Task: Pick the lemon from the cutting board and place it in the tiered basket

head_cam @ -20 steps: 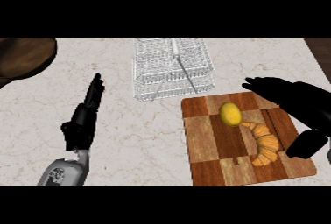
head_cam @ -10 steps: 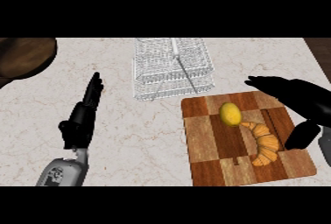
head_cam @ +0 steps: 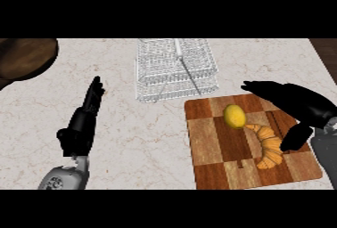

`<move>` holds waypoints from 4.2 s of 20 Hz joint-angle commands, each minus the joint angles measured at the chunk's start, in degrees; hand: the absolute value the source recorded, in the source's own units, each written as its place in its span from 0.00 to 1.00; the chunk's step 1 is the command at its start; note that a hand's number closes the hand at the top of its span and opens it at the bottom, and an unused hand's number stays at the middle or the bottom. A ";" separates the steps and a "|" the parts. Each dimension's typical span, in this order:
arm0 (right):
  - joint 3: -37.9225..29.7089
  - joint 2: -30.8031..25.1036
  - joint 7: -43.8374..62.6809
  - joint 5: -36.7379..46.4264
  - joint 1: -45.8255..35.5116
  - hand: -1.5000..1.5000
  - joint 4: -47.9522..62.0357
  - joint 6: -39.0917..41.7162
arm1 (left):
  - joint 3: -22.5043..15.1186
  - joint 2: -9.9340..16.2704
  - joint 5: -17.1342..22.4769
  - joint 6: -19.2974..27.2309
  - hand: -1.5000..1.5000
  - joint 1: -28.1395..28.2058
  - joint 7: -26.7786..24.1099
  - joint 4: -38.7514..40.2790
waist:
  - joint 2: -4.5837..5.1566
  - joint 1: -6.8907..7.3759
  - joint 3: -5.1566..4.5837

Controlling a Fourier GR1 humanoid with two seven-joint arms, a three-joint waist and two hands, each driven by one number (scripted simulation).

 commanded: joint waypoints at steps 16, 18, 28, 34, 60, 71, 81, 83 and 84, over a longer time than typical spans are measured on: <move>1.68 8.00 -1.70 9.32 -3.94 0.00 11.18 -2.98 | 4.05 -2.20 -1.46 -2.86 0.50 -4.98 -1.77 6.27 | 0.08 -0.07 0.00; 2.06 8.32 -3.05 10.65 -1.01 0.00 12.87 -7.05 | 2.96 -2.13 -2.30 -2.44 0.50 -4.95 4.39 0.32 | 0.05 -0.02 0.02; -0.63 9.15 -4.36 10.83 -3.89 0.00 13.50 -3.56 | 4.23 -4.60 -3.75 -1.37 0.50 -6.09 -1.59 8.48 | 0.04 -0.28 -0.01; 0.68 14.21 -3.33 13.64 -7.26 0.00 22.23 -8.43 | 2.62 -3.47 -3.03 -4.08 0.50 -1.97 3.56 -2.00 | 0.06 0.26 0.01; 23.42 28.08 45.45 25.25 -7.73 1.00 18.70 -14.36 | 1.30 -5.27 -4.53 -4.18 0.50 -1.91 -0.54 1.85 | -0.09 4.45 -0.10; 36.23 28.20 81.41 9.22 -24.52 1.00 6.78 -15.44 | 0.78 -5.73 -5.57 -2.90 0.50 -2.81 -0.17 3.08 | -0.27 2.65 -0.09; 27.06 28.17 90.24 2.11 -44.66 1.00 3.79 -10.79 | 3.64 -3.81 -3.65 -3.78 0.50 -2.87 0.18 3.36 | -0.69 1.74 -0.22; 22.61 28.17 89.69 0.84 -48.29 1.00 3.59 -7.79 | 3.37 -3.71 -3.12 -4.20 0.50 -0.62 -0.31 1.60 | -1.00 1.36 -0.18; 22.58 28.17 90.58 -0.21 -49.43 1.00 4.14 -8.86 | 4.37 -3.23 -3.20 -4.12 0.50 -2.48 -0.44 3.68 | -0.76 1.01 -0.20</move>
